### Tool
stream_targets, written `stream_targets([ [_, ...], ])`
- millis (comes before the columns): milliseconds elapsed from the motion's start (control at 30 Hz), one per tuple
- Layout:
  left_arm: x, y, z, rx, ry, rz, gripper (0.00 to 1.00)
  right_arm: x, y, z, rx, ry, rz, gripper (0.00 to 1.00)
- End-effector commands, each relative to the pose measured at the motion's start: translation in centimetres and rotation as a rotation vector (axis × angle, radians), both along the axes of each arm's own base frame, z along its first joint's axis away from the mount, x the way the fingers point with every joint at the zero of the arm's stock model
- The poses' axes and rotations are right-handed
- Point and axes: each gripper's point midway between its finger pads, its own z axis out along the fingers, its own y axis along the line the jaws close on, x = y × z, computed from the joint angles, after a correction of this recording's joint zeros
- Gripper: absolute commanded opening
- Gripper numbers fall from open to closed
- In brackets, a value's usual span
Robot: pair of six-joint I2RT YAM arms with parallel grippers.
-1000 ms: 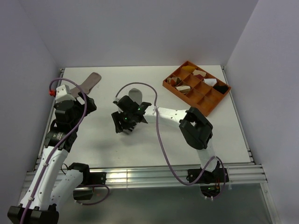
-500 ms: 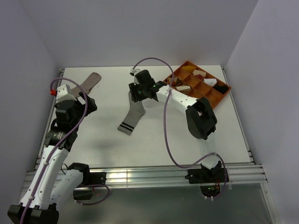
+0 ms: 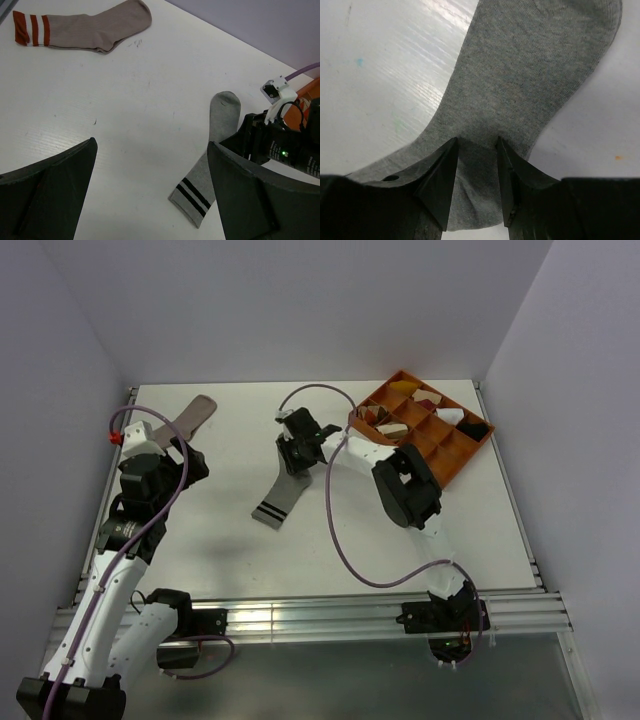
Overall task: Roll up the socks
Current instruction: Move the sock to the center of the board.
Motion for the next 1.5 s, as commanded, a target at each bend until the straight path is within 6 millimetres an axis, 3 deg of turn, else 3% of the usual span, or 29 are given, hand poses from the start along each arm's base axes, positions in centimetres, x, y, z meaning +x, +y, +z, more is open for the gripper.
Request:
stream_targets([
  [0, 0.4, -0.1, 0.7, 0.001, -0.032, -0.013, 0.98, -1.2, -2.8, 0.3, -0.040, 0.011, -0.057, 0.45],
  [133, 0.5, -0.2, 0.6, 0.001, -0.028, -0.014, 0.98, -3.0, -6.4, -1.3, -0.085, 0.054, -0.145, 0.45],
  [233, 0.5, -0.2, 0.6, 0.002, -0.025, -0.014, 0.98, -3.7, -8.1, -1.1, -0.098, 0.053, -0.202, 0.44],
  [367, 0.5, -0.2, 0.5, -0.001, -0.023, -0.012, 0.98, -3.6, -8.1, 0.1, -0.041, 0.014, -0.244, 0.45],
  [500, 0.4, -0.2, 0.6, -0.008, -0.026, -0.008, 0.98, -2.5, -6.4, 4.9, 0.075, -0.103, -0.224, 0.48],
  [533, 0.4, -0.2, 0.6, -0.008, -0.024, -0.008, 0.98, -2.5, -6.1, 7.2, 0.107, -0.153, -0.215, 0.49],
  [567, 0.5, -0.2, 0.7, -0.010, -0.027, -0.006, 0.98, -2.4, -6.0, 8.3, 0.107, -0.193, -0.207, 0.50],
  [633, 0.5, -0.2, 0.7, -0.014, -0.028, -0.006, 0.98, -3.3, -4.3, 11.3, 0.149, -0.264, -0.166, 0.51],
  [700, 0.5, -0.3, 0.6, -0.020, -0.028, -0.009, 0.98, -4.0, -3.5, 12.5, 0.137, -0.316, -0.139, 0.53],
  [733, 0.4, -0.3, 0.6, -0.023, -0.028, -0.008, 0.98, -5.3, -2.0, 12.8, 0.137, -0.328, -0.102, 0.54],
  [900, -0.1, 0.6, 0.9, -0.017, -0.029, 0.037, 0.98, -9.1, 1.2, 10.8, 0.036, -0.335, -0.029, 0.52],
  [1067, -1.7, 4.4, 1.4, 0.031, -0.045, 0.240, 0.98, -13.6, 4.4, 8.2, -0.041, -0.341, 0.094, 0.49],
  [1233, -3.1, 5.7, 2.4, 0.021, -0.108, 0.308, 1.00, -15.6, 6.0, 5.8, -0.142, -0.343, 0.159, 0.49],
  [1467, -2.9, 5.0, 2.6, 0.011, -0.127, 0.271, 1.00, -16.6, 6.0, 3.3, -0.221, -0.330, 0.181, 0.49],
])
